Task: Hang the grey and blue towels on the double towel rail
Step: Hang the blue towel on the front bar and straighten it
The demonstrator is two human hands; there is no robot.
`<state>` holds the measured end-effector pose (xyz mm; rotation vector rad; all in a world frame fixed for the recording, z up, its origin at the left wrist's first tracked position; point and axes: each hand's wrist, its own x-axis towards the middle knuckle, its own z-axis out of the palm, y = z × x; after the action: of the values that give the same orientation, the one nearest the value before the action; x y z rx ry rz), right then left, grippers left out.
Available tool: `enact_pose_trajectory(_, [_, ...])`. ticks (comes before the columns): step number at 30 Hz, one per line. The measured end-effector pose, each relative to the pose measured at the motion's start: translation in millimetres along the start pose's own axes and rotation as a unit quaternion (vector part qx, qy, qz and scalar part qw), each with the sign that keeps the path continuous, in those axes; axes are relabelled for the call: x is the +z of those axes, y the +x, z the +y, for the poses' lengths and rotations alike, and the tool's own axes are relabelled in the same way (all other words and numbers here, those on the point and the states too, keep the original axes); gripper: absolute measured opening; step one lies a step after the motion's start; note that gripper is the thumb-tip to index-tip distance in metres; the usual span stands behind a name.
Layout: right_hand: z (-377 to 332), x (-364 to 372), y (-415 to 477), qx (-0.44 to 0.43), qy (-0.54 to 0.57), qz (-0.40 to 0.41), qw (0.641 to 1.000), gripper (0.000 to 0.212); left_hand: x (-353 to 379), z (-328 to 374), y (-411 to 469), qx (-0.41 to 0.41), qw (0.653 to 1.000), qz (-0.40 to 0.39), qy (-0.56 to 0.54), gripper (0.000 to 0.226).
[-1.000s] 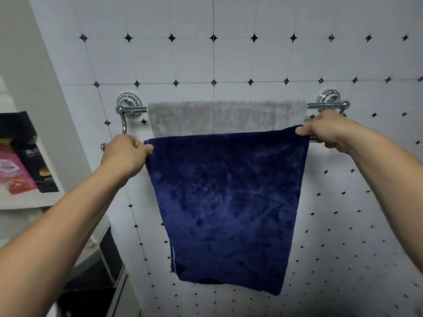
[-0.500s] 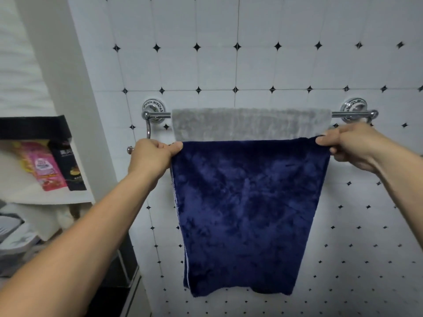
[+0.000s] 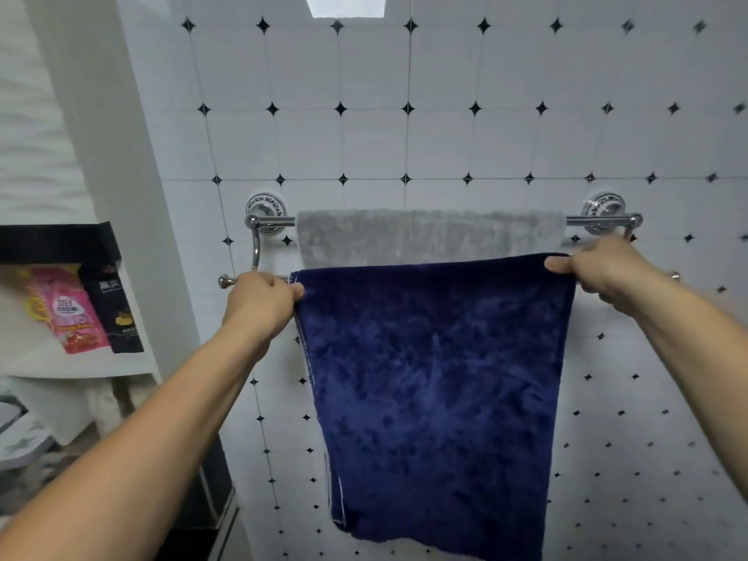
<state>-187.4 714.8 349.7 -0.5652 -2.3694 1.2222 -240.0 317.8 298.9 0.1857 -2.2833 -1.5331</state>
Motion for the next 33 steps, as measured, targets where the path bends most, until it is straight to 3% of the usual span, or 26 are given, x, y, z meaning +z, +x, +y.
enact_pose_trajectory(4, [11.4,-1.5,-11.0,-0.058,0.0,0.035,0.998,0.03,-1.2,-5.7,0.3,0.026,0.998,-0.011,-0.057,0.019])
enact_pose_trajectory(8, [43.7,0.6,-29.0,0.008,0.042,-0.038,0.998,0.027,0.5,-2.3,1.6,0.032,0.995,-0.006,-0.09,0.037])
enact_pose_trajectory(11, [51.8,11.6,-34.8,0.012,0.125,-0.078,0.989,0.014,3.6,2.7,0.6,0.028,0.998,0.007,-0.061,0.04])
enact_pose_trajectory(13, [49.6,15.8,-34.3,0.004,0.164,-0.069,0.984,0.022,3.2,5.9,0.7,0.033,0.999,0.034,-0.026,0.031])
enact_pose_trajectory(22, [59.8,17.1,-36.5,-0.021,0.174,-0.069,0.982,0.027,0.9,9.7,-2.0,0.092,0.984,0.102,0.115,0.039])
enact_pose_trajectory(25, [58.1,16.6,-36.6,-0.031,0.187,-0.09,0.978,0.022,3.9,3.4,-7.8,0.114,0.988,0.082,0.071,0.042])
enact_pose_trajectory(29, [66.1,29.3,-37.8,-0.017,0.193,-0.131,0.972,0.013,11.6,-20.6,-23.2,0.112,0.993,0.04,0.011,0.028])
enact_pose_trajectory(33, [64.0,25.6,-30.2,-0.014,0.252,-0.117,0.961,0.005,2.0,-19.1,-16.2,0.113,0.991,0.06,-0.028,0.025])
